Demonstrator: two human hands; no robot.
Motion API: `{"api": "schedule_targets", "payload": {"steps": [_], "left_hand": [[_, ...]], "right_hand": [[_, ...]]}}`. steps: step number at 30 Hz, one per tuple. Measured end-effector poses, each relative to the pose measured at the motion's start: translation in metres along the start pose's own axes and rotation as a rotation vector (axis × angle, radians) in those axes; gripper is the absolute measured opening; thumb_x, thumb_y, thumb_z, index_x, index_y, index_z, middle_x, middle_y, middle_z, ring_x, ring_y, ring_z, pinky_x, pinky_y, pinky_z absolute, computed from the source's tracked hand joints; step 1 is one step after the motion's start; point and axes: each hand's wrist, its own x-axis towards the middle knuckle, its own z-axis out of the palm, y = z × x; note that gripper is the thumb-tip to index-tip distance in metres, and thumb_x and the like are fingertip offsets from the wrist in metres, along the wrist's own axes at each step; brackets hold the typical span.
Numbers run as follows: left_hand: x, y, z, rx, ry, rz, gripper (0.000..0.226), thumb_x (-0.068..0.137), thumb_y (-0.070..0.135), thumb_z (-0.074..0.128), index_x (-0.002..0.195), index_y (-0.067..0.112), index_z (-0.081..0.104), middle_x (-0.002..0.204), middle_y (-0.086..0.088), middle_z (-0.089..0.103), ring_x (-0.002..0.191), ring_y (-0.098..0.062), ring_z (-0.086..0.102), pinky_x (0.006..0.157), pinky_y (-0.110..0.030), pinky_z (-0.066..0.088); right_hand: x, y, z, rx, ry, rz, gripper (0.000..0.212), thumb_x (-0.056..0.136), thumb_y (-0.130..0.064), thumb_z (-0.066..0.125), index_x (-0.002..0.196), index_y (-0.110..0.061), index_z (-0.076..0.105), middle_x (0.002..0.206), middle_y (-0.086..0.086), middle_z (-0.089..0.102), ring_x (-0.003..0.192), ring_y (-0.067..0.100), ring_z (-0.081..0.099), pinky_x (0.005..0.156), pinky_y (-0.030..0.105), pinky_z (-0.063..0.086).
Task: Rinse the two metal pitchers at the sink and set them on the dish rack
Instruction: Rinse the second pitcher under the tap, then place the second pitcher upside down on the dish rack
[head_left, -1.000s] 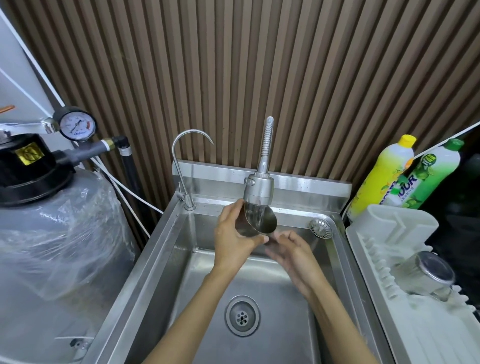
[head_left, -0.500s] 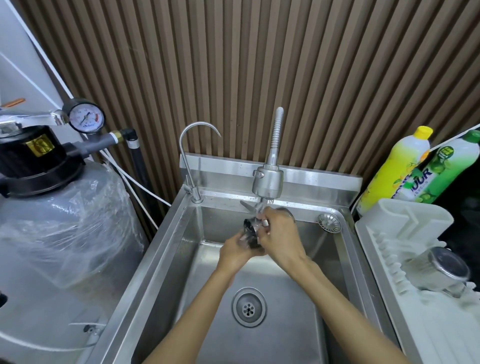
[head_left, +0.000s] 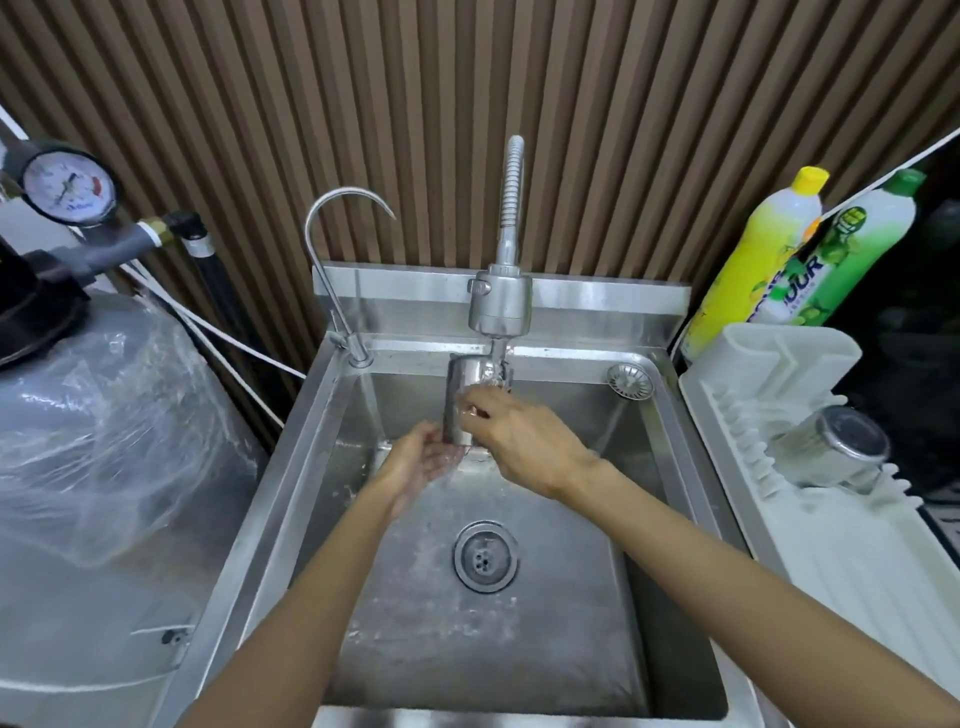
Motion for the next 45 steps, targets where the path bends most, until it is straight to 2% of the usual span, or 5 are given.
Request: {"api": "schedule_targets", "payload": {"steps": [6,11,23,35,45], "left_hand": [[0.009,-0.004,0.024,-0.011,-0.417,0.025,0.079,0.061,0.063,0.067,0.125,0.02,0.056,0.122,-0.006,0.065,0.118,-0.027,0.057,0.097,-0.037,0.046],[0.004,-0.011,0.11,0.16,-0.374,0.112,0.06,0.07,0.039,0.076,0.119,0.01,0.058,0.102,-0.01,0.068,0.082,-0.015,0.061,0.07,-0.022,0.048],[-0.028,-0.041,0.331,0.598,-0.647,0.49,0.074,0.061,0.023,0.082,0.125,0.038,0.05,0.129,0.009,0.058,0.119,-0.013,0.055,0.102,-0.036,0.045],[0.018,-0.065,0.349,0.689,-0.592,0.514,0.072,0.08,-0.02,0.038,0.122,0.037,0.051,0.116,0.021,0.058,0.098,0.016,0.06,0.072,0.004,0.038],[0.011,-0.064,0.353,0.986,-0.568,0.685,0.062,0.084,-0.005,0.045,0.137,0.028,0.047,0.124,-0.011,0.066,0.097,-0.024,0.065,0.082,-0.006,0.037]], "right_hand": [[-0.047,0.02,-0.015,0.02,0.014,0.018,0.012,0.076,0.0,0.061,0.085,-0.006,0.056,0.123,0.018,0.053,0.105,0.032,0.057,0.043,0.031,0.042],[-0.109,0.038,-0.03,0.216,0.155,0.327,0.035,0.075,-0.008,0.058,0.109,-0.008,0.055,0.139,0.019,0.043,0.129,0.031,0.043,0.102,0.03,0.037],[-0.264,0.128,-0.099,0.662,0.551,1.319,0.078,0.061,-0.027,0.083,0.122,-0.018,0.036,0.104,-0.002,0.057,0.093,0.018,0.058,0.074,0.025,0.047],[-0.302,0.192,-0.043,0.673,0.366,1.309,0.08,0.059,-0.009,0.081,0.122,-0.015,0.033,0.113,0.003,0.058,0.101,0.019,0.057,0.086,0.026,0.045],[-0.301,0.188,-0.043,0.596,0.154,1.385,0.094,0.057,-0.016,0.083,0.132,-0.016,0.026,0.13,0.014,0.048,0.117,0.029,0.052,0.096,0.035,0.045]]}}
